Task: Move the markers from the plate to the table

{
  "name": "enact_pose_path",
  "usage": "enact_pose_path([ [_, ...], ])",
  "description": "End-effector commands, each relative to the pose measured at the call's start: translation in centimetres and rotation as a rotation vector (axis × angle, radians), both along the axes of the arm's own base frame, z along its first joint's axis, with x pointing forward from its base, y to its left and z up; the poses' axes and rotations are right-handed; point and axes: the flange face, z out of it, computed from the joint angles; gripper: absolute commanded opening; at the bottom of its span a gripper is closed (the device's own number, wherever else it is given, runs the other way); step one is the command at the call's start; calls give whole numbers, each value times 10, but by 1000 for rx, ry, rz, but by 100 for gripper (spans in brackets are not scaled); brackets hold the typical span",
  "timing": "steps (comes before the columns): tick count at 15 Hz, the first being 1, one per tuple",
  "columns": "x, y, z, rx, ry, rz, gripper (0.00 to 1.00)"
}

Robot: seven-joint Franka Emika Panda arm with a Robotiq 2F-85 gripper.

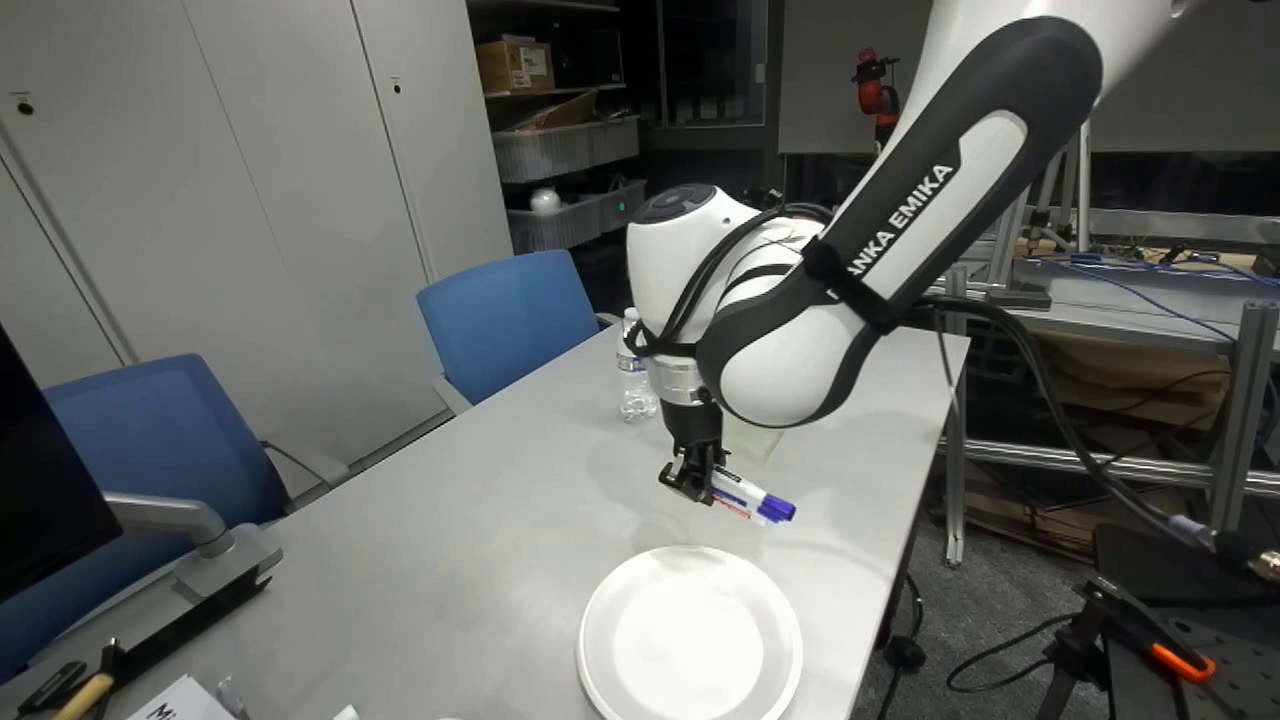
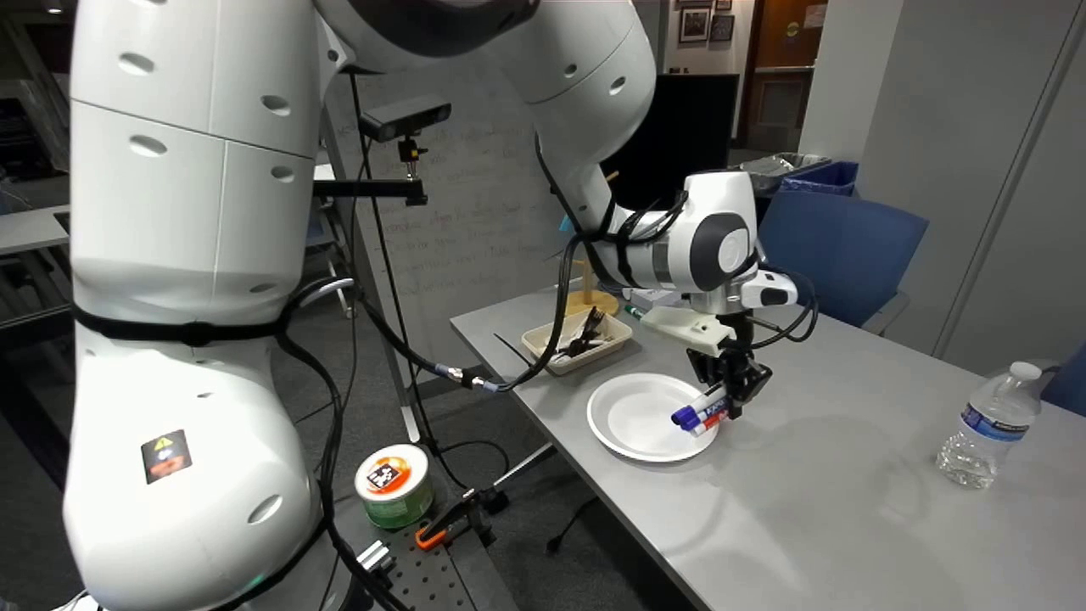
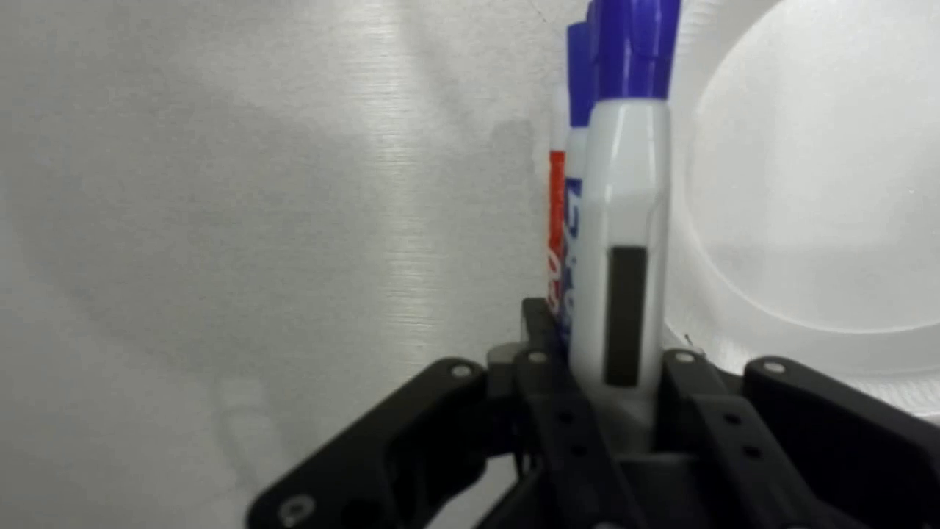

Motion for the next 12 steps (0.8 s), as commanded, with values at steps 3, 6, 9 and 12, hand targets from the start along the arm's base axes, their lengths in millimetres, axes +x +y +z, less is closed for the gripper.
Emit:
enact_pose_path([
  [3,0,-4,1,-22,-14,-46,21],
  [6,0,-4,1,-24,-17,-55,21],
  [9,0,-4,1,-24,-17,-56,21],
  [12,0,-4,1,-24,-17,-56,21],
])
